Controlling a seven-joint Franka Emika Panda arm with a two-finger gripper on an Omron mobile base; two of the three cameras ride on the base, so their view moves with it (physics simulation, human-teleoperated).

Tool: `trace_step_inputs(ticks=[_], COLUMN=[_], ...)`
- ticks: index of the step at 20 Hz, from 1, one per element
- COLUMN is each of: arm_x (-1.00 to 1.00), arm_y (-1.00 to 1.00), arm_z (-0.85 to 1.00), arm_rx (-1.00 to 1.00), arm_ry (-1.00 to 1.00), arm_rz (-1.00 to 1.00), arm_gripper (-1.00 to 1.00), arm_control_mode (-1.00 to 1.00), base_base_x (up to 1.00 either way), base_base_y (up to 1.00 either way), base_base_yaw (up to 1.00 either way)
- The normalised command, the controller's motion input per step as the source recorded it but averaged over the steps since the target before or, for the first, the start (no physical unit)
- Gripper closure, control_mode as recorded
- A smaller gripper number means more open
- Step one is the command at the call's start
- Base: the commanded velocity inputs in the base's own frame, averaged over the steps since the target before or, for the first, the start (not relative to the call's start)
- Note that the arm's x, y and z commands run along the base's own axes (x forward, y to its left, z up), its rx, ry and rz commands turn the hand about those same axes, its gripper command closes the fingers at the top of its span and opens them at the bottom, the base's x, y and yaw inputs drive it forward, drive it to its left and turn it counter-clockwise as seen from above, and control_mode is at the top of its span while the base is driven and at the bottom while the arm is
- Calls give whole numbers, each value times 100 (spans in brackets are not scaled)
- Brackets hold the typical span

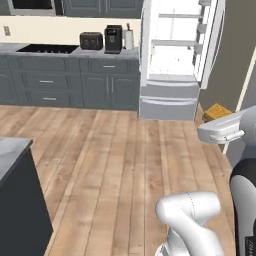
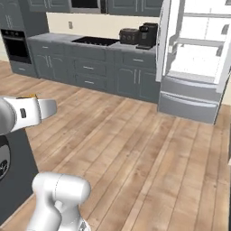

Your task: Take the cake and donut from the fridge and place them on the empty tray on the dining counter.

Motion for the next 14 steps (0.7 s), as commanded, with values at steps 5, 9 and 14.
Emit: trace_step_inputs(ticks=[5, 9, 14], arm_x=[0, 0, 0], arm_y=[0, 0, 0], arm_z=[0, 0, 0], arm_rx=[0, 0, 0], arm_ry=[0, 0, 0], arm_rz=[0, 0, 0], arm_gripper=[100, 100, 100], arm_control_mode=[100, 100, 100], base_base_x=[-100, -100, -100], base_base_y=[29, 39, 59], base_base_yaw=[30, 28, 26])
